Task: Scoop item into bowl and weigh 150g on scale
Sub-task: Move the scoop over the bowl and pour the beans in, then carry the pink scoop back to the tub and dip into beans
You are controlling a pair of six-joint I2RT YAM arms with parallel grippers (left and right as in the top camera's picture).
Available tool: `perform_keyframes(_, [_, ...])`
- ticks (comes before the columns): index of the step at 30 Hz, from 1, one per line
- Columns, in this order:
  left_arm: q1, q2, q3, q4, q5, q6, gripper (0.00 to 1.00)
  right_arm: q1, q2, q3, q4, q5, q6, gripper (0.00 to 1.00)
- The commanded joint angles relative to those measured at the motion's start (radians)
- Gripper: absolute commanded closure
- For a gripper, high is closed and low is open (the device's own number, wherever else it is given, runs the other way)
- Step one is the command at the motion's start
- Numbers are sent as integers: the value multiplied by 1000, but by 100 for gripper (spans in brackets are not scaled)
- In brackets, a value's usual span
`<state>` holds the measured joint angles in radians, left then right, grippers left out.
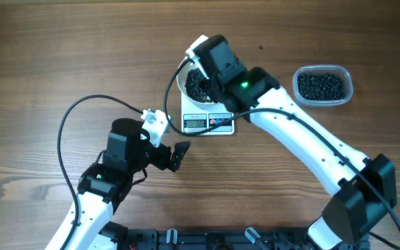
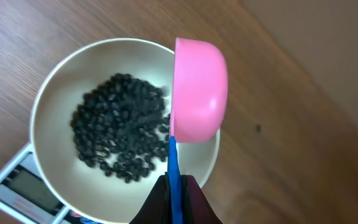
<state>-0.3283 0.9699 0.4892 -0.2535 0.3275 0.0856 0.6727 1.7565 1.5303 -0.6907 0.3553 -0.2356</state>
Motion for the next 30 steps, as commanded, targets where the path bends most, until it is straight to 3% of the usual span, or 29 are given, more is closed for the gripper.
perform_keyframes(1, [-2,-1,19,2,-3,11,0,13,-26,30,5,116,-52,96])
perform_keyframes(6, [-2,-1,19,2,-3,11,0,9,-29,30,10,108,7,96])
perform_keyframes(9, [-2,-1,20,2,-3,12,0,-31,-62,30,11,-43,60,96])
perform_keyframes(15, [-2,-1,19,2,-3,11,0,-357,-261,30,-43,-457,188,96])
perform_keyframes(22, [-2,-1,19,2,-3,12,0,-758,-240,20,-322,-435,171,96])
perform_keyframes(25, [-2,-1,19,2,-3,11,0,-842,-173,17,-389,-388,155,96])
perform_keyframes(30, [-2,-1,19,2,-3,12,0,-863,-51,17,-429,-222,153,96])
